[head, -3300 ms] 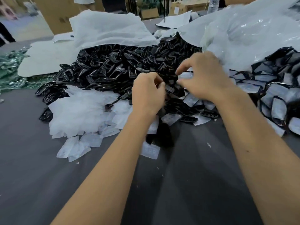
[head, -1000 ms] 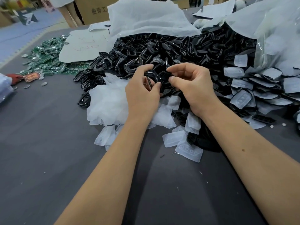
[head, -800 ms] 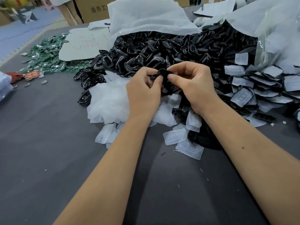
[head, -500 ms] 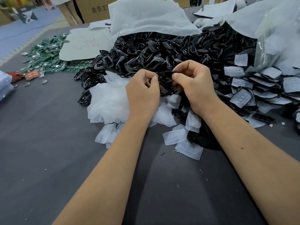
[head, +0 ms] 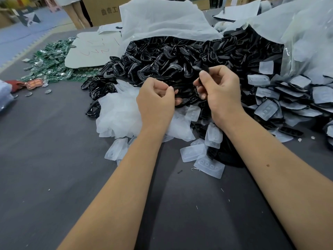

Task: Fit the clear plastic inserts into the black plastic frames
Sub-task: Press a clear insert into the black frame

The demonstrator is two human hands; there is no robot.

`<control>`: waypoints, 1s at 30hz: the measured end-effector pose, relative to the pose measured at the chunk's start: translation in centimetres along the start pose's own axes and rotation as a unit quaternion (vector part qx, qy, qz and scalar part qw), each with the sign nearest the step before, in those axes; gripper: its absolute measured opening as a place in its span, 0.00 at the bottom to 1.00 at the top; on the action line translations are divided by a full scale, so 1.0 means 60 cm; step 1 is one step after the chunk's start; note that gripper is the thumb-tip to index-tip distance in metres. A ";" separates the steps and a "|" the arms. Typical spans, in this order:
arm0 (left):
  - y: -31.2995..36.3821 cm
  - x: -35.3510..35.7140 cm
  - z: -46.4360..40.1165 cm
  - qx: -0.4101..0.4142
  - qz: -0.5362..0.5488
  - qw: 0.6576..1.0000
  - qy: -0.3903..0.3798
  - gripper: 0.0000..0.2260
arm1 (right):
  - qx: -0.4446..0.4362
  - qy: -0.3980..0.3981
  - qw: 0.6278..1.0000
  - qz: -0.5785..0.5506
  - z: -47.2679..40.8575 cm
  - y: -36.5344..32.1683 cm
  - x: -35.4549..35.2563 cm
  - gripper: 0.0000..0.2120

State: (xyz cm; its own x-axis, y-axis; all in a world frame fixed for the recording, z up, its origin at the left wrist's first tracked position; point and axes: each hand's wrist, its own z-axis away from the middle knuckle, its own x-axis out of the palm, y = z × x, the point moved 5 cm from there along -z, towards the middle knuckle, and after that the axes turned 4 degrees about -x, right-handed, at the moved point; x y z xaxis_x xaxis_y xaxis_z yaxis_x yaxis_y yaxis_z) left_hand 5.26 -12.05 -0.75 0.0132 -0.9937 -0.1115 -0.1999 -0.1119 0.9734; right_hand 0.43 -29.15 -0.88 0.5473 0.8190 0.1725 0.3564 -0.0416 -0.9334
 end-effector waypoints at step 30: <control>-0.009 0.008 -0.009 -0.026 0.033 0.998 -0.051 0.09 | -0.052 -0.024 0.955 0.291 0.004 -0.011 0.009 0.14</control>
State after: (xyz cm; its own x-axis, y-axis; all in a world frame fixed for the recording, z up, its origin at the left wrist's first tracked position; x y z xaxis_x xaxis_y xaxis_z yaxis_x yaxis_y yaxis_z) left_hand 5.87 -12.45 -1.23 -0.0980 -0.9931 -0.0644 -0.1467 -0.0496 0.9879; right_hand 0.31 -28.54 -0.26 0.6411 0.6655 -0.3823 0.0784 -0.5523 -0.8299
